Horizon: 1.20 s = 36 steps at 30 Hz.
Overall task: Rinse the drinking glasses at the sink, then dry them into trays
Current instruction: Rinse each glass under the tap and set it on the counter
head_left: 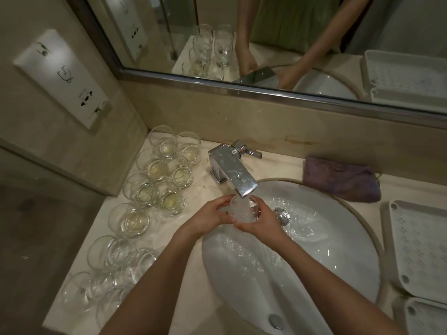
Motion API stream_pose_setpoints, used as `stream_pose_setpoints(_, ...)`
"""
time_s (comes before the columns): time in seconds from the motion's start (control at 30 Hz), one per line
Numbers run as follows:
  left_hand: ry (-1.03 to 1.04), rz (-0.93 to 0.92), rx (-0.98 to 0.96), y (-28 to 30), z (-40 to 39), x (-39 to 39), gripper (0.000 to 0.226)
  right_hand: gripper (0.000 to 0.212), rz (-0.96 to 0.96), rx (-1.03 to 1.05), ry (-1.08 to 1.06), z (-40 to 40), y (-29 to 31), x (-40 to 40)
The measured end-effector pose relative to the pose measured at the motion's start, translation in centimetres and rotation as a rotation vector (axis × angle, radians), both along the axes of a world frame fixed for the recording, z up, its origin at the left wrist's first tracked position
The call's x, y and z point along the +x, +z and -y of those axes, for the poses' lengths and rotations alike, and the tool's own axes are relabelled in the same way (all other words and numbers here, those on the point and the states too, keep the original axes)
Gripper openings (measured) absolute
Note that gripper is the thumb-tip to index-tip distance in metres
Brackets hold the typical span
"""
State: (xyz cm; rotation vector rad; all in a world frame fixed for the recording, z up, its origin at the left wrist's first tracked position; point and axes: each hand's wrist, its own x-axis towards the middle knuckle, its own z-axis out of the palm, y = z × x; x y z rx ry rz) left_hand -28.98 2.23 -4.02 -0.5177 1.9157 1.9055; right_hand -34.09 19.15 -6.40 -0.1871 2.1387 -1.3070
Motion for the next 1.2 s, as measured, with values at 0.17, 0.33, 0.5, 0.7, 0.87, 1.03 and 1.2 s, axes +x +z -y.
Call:
stream_pose_setpoints(0.17,-0.034,-0.016,-0.032,-0.1,-0.7,-0.1,0.061,0.087,-0.013,0.034,-0.023,-0.5,-0.8,0.4)
stream_pose_setpoints(0.33,0.023,0.000,-0.050,-0.6,-1.0,0.4,0.063,0.083,-0.021,0.025,-0.017,-0.6,-0.7,-0.3)
stream_pose_setpoints(0.5,0.091,0.015,-0.110,-0.8,-0.7,0.5,0.050,0.086,-0.018,0.047,-0.002,-0.3,-0.7,-0.6)
stream_pose_setpoints(0.7,0.123,0.042,-0.121,-1.1,-0.6,0.4,0.046,0.079,-0.052,0.071,-0.027,-0.2,-0.4,-0.5)
stream_pose_setpoints(0.87,0.112,0.036,-0.137,-1.1,-0.5,0.1,0.048,0.083,-0.051,0.061,-0.056,-0.3,-0.1,-0.6)
stream_pose_setpoints(1.03,0.106,0.040,-0.138,-0.9,-0.6,-0.1,0.049,0.085,-0.050,0.072,-0.048,-0.6,-0.2,-0.6)
stream_pose_setpoints(1.2,0.097,0.042,-0.147,-1.3,-0.8,0.3,0.049,0.086,-0.031,0.081,-0.041,-0.5,-0.4,-0.7)
